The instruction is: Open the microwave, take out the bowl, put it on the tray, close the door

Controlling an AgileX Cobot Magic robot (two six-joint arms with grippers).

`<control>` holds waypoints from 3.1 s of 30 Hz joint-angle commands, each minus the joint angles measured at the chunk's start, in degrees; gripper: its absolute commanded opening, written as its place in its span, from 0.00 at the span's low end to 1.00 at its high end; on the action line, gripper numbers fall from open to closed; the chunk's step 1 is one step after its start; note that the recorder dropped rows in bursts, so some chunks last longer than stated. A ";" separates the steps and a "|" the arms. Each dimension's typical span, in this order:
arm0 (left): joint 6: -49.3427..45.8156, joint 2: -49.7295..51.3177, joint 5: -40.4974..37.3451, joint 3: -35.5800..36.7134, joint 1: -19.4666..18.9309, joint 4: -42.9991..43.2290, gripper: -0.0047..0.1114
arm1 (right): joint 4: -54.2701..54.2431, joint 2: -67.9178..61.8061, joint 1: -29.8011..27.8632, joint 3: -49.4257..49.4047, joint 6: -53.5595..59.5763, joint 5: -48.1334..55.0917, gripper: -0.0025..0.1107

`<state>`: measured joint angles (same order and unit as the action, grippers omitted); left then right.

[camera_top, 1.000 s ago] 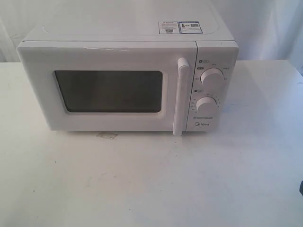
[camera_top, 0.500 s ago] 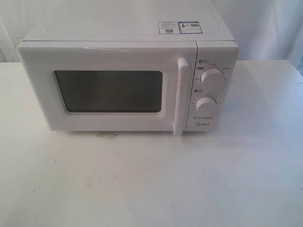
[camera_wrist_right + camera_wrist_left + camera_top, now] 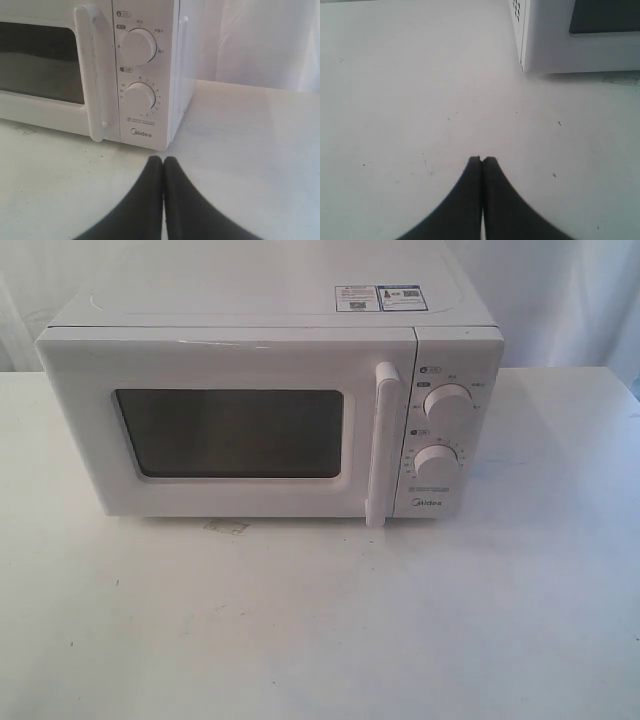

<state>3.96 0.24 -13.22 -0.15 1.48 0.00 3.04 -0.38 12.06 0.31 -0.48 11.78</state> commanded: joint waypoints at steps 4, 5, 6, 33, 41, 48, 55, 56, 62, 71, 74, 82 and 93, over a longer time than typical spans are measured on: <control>0.04 -0.24 -0.12 0.15 -0.09 0.00 0.04 | -0.07 0.38 -0.24 -0.31 0.48 -6.68 0.02; 0.04 -0.24 -0.12 0.15 -0.09 0.00 0.04 | -0.56 0.38 -0.24 -0.31 -0.18 -10.02 0.02; 0.04 -0.24 -0.12 0.15 -0.09 0.00 0.04 | -1.88 0.38 -0.24 -0.31 -1.88 -13.22 0.02; 0.04 -0.24 -0.12 0.15 -0.09 0.00 0.04 | -71.91 -55.40 -0.11 29.58 64.39 25.31 0.02; 0.04 -0.24 -0.12 0.15 -0.09 0.00 0.04 | -93.99 -65.61 -0.11 29.58 98.46 39.29 0.02; 0.04 -0.24 -0.12 0.15 -0.09 0.00 0.04 | -102.60 -71.39 -0.11 29.58 110.86 38.13 0.02; 0.04 -0.24 -0.12 0.15 -0.09 0.00 0.04 | -102.98 -76.64 -0.11 32.98 122.89 32.97 0.02; 0.04 -0.24 -0.12 0.15 -0.09 0.00 0.04 | -102.98 -77.40 -0.11 33.74 122.89 32.27 0.02; 0.04 -0.24 -0.12 0.15 -0.09 0.00 0.04 | -102.98 -80.51 -1.31 37.22 122.89 28.50 0.02; 0.04 -0.24 -0.12 0.15 -0.09 0.00 0.04 | -102.98 -80.87 -7.03 39.61 122.89 28.29 0.22; 0.04 -0.24 -0.12 0.15 -0.09 0.00 0.04 | -102.98 -82.24 -8.10 40.33 122.89 31.89 0.43; 0.04 -0.24 -0.12 0.15 -0.09 0.00 0.04 | -102.98 -88.29 -8.21 43.49 122.89 33.33 0.61; 0.04 -0.24 -0.12 0.15 -0.09 0.00 0.04 | -102.98 -91.18 -8.21 46.95 122.89 35.99 0.60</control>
<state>3.96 0.24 -13.22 -0.15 1.48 0.00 -93.72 -90.90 3.95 45.03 121.31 46.37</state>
